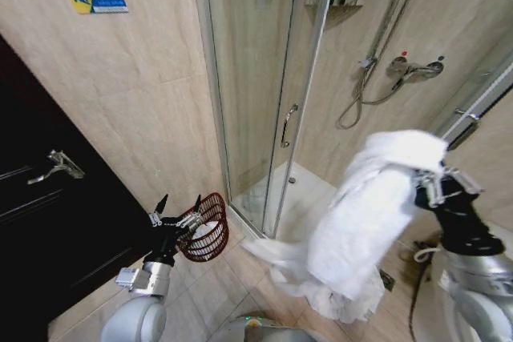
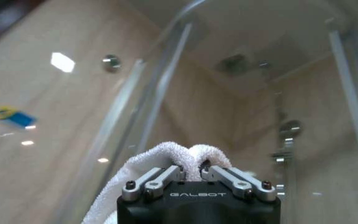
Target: Discard the used towel into the hamper.
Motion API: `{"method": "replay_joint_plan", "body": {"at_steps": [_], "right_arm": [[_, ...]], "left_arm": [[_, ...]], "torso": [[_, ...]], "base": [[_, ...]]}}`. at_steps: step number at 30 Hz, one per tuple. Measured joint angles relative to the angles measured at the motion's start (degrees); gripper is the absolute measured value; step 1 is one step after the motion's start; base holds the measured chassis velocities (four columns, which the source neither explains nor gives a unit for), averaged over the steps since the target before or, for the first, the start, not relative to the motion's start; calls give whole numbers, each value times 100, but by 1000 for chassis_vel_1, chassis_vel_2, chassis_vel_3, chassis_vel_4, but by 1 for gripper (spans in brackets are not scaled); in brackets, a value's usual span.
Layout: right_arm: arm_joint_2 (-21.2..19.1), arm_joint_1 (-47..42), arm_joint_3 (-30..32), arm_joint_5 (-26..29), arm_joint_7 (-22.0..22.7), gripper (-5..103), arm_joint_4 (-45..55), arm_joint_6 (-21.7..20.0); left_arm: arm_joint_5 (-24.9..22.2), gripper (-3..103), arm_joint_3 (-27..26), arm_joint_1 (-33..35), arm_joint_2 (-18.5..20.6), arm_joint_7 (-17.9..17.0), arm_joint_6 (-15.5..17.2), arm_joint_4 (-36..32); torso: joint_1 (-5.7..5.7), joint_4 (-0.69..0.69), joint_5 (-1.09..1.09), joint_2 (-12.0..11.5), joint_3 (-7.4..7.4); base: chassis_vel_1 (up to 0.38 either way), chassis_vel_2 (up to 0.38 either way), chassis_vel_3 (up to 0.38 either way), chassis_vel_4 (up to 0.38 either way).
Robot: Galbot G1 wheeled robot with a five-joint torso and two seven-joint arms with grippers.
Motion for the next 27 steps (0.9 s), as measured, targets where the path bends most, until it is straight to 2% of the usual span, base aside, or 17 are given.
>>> {"method": "replay_joint_plan", "body": {"at_steps": [3,4,6,7,10,14,27], "right_arm": [[14,218,37,11,771,8,166,-290],[14,218,37,11,771,8,166,-290],[-33,390,74,51,1187,8,265,-563],[-33,390,74,51,1187,8,265,-563],[-185,645,123,184,1702,8,405,-904],[-352,818,164,320,1929,8,460,-1108],[-337,784,337,395,1931,8,449,-1167]], "left_arm": [[0,100,0,0,0,0,0,0],[0,100,0,0,0,0,0,0],[0,100,0,0,0,0,0,0],[0,100,0,0,0,0,0,0],[0,100,0,0,0,0,0,0],[0,100,0,0,0,0,0,0],[0,100,0,0,0,0,0,0]], "torso": [[0,0,-1,0,0],[0,0,-1,0,0],[0,0,-1,0,0],[0,0,-1,0,0],[0,0,-2,0,0],[0,0,-2,0,0],[0,0,-1,0,0]], "base": [[0,0,0,0],[0,0,0,0],[0,0,0,0],[0,0,0,0],[0,0,0,0],[0,0,0,0],[0,0,0,0]]}}
